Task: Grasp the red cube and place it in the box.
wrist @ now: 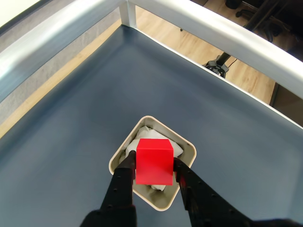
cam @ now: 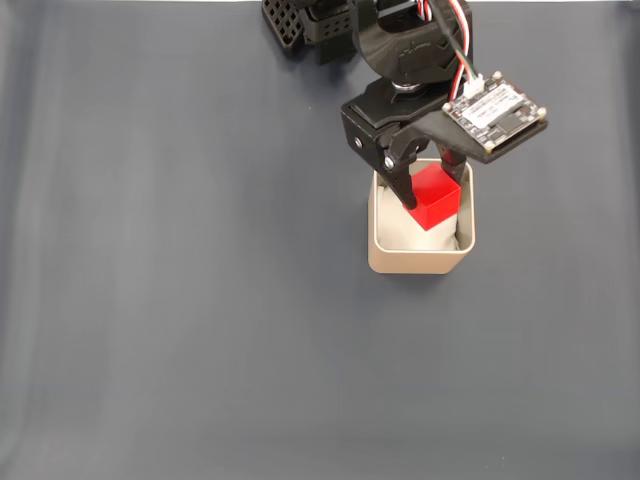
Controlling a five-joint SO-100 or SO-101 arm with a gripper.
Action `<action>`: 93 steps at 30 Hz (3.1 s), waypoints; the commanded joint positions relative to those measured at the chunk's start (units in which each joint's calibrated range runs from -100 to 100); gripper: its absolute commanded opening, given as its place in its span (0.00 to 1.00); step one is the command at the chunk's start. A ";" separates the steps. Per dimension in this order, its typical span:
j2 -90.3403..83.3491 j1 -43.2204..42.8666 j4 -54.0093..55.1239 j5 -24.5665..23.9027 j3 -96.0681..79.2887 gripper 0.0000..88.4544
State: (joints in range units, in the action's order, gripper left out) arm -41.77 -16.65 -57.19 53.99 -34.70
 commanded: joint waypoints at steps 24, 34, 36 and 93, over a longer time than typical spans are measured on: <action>-3.10 3.83 2.24 0.15 -1.67 0.64; -3.96 3.83 3.56 0.10 -2.40 0.66; -4.14 3.90 3.89 -0.05 -2.58 0.66; -52.17 24.56 1.34 -2.00 -51.35 0.00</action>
State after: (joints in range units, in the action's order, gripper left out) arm -91.98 8.23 -55.56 51.70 -85.61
